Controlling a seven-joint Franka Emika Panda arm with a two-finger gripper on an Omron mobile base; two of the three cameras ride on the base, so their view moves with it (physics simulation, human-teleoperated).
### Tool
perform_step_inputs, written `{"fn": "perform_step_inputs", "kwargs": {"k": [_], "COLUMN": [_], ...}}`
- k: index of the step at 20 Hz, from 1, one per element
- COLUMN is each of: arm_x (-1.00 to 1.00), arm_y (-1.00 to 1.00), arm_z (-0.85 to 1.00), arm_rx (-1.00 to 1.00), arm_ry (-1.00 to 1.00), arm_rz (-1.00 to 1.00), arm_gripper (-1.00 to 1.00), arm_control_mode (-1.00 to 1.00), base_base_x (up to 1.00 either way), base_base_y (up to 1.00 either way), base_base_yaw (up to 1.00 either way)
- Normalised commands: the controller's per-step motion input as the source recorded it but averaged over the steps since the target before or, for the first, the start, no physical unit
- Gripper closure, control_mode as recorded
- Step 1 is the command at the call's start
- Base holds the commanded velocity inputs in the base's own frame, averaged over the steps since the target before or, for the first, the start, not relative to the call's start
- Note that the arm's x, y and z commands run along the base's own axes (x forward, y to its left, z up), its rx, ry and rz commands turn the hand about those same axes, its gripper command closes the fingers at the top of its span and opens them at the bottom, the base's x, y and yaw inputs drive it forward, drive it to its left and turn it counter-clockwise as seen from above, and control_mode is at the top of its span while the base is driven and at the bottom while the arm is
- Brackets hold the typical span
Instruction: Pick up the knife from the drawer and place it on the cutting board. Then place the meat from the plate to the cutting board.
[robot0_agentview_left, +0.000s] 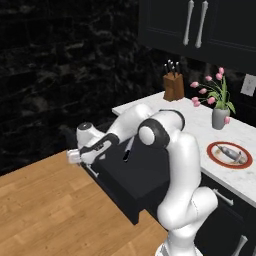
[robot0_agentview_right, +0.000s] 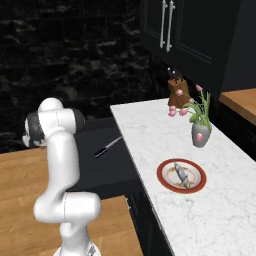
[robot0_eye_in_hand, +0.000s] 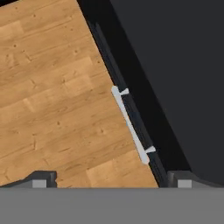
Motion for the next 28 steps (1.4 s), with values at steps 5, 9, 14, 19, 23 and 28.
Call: {"fn": "perform_step_inputs", "kwargs": {"k": [5, 9, 14, 19, 23, 28], "arm_x": [-0.33, -0.18, 0.30, 0.70, 0.49, 0.17], "arm_y": [0.36, -0.68, -1.00, -1.00, -0.95, -0.48], "arm_z": [0.16, 0.64, 0.57, -0.01, -0.28, -0.38], "arm_rx": [0.00, 0.09, 0.13, 0.10, 0.08, 0.00], "arm_ry": [-0.05, -0.16, -0.10, -0.01, 0.01, 0.00], "arm_rz": [-0.03, -0.05, -0.07, -0.19, -0.34, -0.36], "arm_gripper": [-1.00, -1.00, -1.00, -1.00, -1.00, -1.00], "arm_control_mode": [-1.00, -1.00, -1.00, -1.00, -1.00, -1.00], "base_base_x": [0.00, 0.00, 0.00, 0.00, 0.00, 0.00], "base_base_y": [0.00, 0.00, 0.00, 0.00, 0.00, 0.00], "base_base_yaw": [0.00, 0.00, 0.00, 0.00, 0.00, 0.00]}}
